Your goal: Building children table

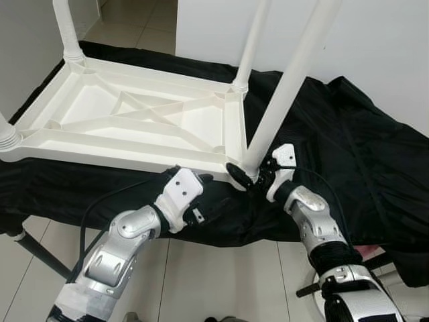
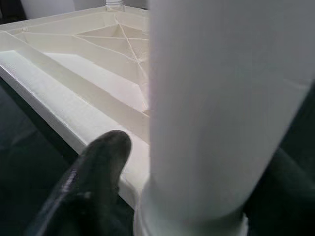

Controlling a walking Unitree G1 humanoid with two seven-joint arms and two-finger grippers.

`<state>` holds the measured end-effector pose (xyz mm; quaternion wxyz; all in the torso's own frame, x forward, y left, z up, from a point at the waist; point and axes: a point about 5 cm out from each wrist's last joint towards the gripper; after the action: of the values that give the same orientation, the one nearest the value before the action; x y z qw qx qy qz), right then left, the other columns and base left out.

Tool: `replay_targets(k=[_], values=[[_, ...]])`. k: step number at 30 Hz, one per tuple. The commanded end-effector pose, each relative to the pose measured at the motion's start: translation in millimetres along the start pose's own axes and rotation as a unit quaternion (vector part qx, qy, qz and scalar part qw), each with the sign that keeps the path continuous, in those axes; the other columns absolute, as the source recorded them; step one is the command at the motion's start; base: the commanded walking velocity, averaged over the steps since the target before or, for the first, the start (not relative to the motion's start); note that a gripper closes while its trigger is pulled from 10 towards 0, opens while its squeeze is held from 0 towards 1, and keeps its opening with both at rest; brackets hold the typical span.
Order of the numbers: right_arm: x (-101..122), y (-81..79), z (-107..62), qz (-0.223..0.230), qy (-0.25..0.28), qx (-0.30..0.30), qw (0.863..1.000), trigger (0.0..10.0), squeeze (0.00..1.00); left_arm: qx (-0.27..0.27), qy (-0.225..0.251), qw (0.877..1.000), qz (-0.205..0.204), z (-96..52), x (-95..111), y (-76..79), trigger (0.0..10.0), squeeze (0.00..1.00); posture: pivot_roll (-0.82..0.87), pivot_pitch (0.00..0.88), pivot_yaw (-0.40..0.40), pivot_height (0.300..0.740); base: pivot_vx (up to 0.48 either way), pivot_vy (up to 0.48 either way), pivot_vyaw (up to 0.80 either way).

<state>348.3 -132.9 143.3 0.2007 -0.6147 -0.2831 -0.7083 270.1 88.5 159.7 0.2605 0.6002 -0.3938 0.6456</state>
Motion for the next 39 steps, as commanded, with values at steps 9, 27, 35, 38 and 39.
replay_targets(k=[9, 27, 35, 38, 39], values=[[-10.7, 2.2, -5.0, 0.004, -0.026, 0.021, 0.999, 0.0, 0.00, -0.001, -0.002, 1.000, 0.006, 1.9, -0.2, -0.5, 10.0, 0.00, 0.10, 0.087, -0.138, 0.740, 0.000, 0.000, 0.00], [-14.2, 3.2, -1.0, 0.073, -0.022, -0.125, 0.989, 10.0, 0.00, -0.011, -0.002, 1.000, 0.004, 2.7, -1.0, 3.3, 10.0, 0.00, 0.10, 0.085, -0.134, 0.740, 0.000, 0.000, 0.00], [-21.2, -2.2, -7.2, 0.120, -0.029, -0.255, 0.959, 10.0, 0.00, -0.012, 0.000, 1.000, 0.003, 3.1, -1.0, 5.0, 10.0, 0.00, 0.10, 0.079, -0.149, 0.740, 0.000, 0.000, 0.00], [-24.8, -9.1, -11.5, 0.125, -0.036, -0.307, 0.943, 10.0, 0.00, -0.013, 0.000, 1.000, 0.002, 3.5, -1.3, 6.1, 10.0, 0.00, 0.10, 0.077, -0.153, 0.740, 0.000, 0.000, 0.00], [-26.8, -17.9, -14.1, 0.122, -0.049, -0.350, 0.927, 10.0, 0.00, -0.013, 0.001, 1.000, 0.001, 4.4, -1.6, 6.9, 10.0, 0.00, 0.09, 0.077, -0.156, 0.740, 0.000, 0.000, 0.00]])
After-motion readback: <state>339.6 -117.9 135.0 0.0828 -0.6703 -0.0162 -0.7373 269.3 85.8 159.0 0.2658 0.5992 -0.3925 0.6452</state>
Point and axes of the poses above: a point about 5 cm out from each wrist's last joint towards the gripper, its own z axis pointing out of the wrist towards the gripper, its own x axis along the axis of the wrist's last joint, y = z × x, and after that the axes turned 5 degrees about -z, right-handed
